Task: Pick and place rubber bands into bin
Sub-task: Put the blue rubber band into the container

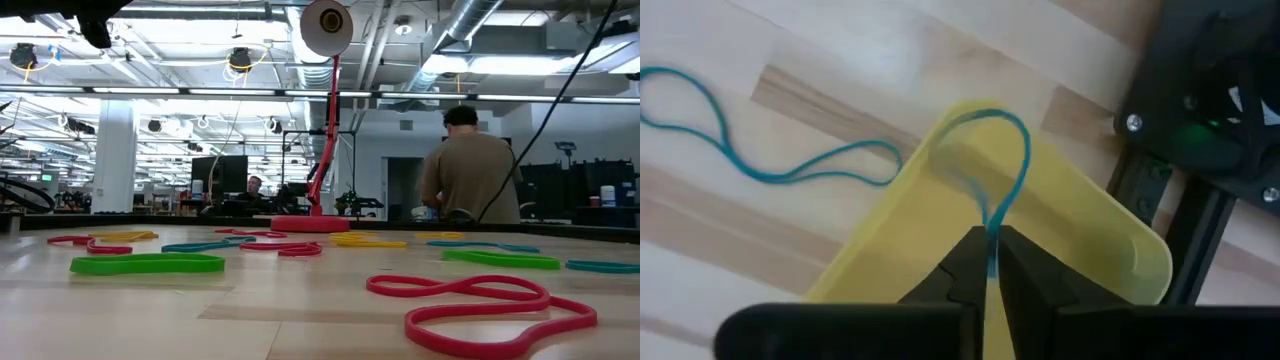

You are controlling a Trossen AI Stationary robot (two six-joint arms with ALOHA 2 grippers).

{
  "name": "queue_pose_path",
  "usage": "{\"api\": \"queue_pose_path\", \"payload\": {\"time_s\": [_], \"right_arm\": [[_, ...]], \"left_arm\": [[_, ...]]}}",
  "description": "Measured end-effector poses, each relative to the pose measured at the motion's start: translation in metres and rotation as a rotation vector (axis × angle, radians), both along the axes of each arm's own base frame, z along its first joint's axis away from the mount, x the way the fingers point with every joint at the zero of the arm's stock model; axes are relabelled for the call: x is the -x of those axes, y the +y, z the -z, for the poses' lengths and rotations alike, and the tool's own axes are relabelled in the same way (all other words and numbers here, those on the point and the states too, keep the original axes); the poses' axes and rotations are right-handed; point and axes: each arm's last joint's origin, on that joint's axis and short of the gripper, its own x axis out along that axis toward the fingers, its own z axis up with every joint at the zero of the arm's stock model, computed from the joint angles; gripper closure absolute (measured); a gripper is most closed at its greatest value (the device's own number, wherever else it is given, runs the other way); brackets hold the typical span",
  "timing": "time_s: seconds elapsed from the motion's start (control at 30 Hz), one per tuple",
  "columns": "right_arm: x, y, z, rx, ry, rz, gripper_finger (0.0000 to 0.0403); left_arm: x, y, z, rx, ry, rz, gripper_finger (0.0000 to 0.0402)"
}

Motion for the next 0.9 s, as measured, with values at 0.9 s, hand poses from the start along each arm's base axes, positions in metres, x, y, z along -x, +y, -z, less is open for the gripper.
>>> {"api": "queue_pose_path", "payload": {"time_s": [0.9], "right_arm": [[-0.025, -0.025, -0.01, 0.431, -0.335, -0.303, 0.0331]], "left_arm": [[0.001, 0.0, -0.001, -0.004, -0.011, -0.004, 0.0319]]}}
